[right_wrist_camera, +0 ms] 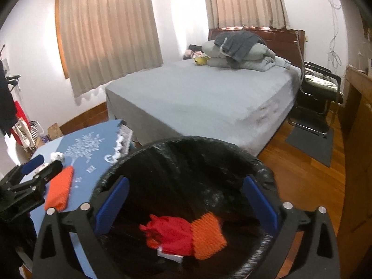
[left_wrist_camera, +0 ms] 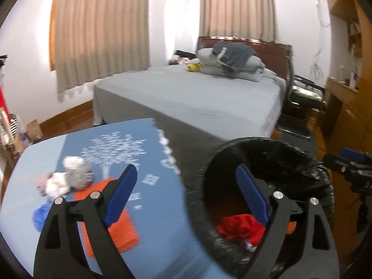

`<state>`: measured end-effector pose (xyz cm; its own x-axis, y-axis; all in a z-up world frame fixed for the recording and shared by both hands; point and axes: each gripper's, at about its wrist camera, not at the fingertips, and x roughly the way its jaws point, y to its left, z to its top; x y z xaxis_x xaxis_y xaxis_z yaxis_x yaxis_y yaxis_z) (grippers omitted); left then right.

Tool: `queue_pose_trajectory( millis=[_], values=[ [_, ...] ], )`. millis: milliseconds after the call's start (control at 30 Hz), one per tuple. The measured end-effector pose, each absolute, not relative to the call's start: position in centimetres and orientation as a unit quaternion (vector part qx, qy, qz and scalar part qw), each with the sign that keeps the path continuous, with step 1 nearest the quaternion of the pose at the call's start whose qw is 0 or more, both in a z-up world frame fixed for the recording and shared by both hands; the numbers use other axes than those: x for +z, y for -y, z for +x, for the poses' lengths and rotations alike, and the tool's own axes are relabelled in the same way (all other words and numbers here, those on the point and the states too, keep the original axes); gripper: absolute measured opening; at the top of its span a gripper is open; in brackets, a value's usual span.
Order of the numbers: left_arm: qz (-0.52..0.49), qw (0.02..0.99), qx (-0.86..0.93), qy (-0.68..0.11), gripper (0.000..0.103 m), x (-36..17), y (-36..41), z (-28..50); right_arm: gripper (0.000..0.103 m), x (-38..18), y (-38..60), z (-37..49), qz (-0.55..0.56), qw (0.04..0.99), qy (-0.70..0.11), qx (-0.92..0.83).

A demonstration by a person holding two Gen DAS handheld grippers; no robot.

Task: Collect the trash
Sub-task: 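Open both tools to drop the pad and cloth into the bin, then move the right tool to the orange pad while the left tool approaches the blue bag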

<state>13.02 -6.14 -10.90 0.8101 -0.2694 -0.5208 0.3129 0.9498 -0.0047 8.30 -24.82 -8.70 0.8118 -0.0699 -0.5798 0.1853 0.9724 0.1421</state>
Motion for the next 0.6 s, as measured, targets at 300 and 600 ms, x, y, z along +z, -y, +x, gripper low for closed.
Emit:
queue_pose_trajectory(
  millis=[300, 600],
  values=[
    [0.031, 0.961, -0.074, -0.266, 0.086, -10.6, -1.9, 12.9, 0.097, -7.8, 18.1, 11.3, 0.083, 0.953, -0.292, -0.006],
    [0.025, 0.962, 0.0, -0.272, 0.086, -11.1, -9.9, 12.6, 0.097, -8.1, 9.9, 14.4, 0.062, 0.951, -0.295, 0.063]
  ],
)
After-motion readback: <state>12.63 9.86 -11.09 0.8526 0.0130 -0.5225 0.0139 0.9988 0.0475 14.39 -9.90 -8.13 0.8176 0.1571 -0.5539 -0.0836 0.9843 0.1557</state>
